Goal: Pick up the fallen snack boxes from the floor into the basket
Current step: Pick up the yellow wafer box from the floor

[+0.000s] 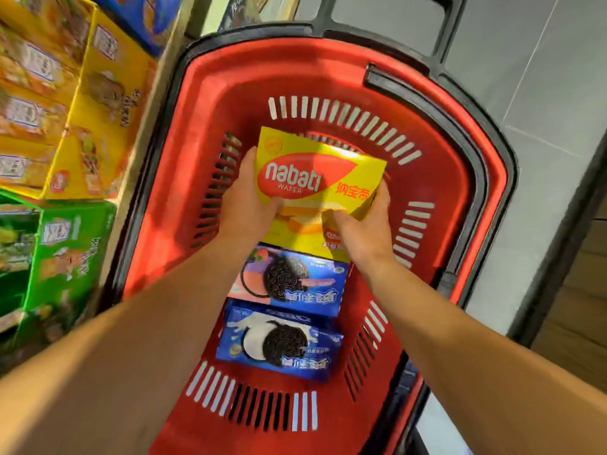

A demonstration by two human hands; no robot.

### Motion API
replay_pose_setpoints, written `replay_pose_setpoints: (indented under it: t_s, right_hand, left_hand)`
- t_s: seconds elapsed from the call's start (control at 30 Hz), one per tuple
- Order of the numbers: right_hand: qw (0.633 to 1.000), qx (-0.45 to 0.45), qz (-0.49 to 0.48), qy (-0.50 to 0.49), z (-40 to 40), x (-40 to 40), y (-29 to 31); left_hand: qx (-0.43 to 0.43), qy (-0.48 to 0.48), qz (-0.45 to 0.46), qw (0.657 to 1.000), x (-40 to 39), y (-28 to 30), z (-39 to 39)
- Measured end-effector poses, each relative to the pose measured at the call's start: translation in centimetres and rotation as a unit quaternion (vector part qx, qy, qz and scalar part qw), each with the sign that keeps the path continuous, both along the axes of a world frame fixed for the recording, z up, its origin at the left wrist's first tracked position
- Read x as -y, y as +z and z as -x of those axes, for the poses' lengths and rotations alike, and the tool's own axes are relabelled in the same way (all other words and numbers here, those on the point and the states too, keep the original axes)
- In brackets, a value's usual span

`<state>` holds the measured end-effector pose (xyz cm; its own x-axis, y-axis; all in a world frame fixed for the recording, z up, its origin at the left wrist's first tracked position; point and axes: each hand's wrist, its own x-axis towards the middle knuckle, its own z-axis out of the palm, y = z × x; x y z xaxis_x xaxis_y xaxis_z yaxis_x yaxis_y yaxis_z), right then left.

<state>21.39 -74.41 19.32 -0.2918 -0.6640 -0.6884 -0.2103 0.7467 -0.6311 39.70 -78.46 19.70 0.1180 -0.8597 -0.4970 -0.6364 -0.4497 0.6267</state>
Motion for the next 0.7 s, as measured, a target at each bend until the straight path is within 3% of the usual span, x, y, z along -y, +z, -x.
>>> replay_pose_setpoints:
  t_s: [0.1, 0.23, 0.47, 0.6, 0.7]
  right_hand:
    - [0.997, 0.014, -0.07, 0.002, 0.1, -1.8, -1.8]
    - [0.993, 0.001, -0.116, 0.012, 0.7, -3.7, -3.6]
    - [0.992, -0.006, -0.124, 0.029, 0.8, -3.0, -3.1]
    - [0.983, -0.083, -0.089, 0.137, 0.5, -3.3, 0.6]
    - [0.959, -0.101, -0.079, 0.254, 0.1, -4.4, 7.2]
  left_hand:
    - [0.012, -0.041, -0.052, 0.998, -1.9, -2.1, -0.6]
    - [0.09, -0.1, -0.09, 0.987, -3.1, -3.1, -0.3]
    - [0.075, -0.091, -0.129, 0.985, -2.5, -1.6, 0.0]
    - [0.02, -0.104, -0.128, 0.986, -3.1, 2.0, 0.1]
    - [0.018, -0.106, -0.103, 0.989, -4.8, 6.9, -0.2]
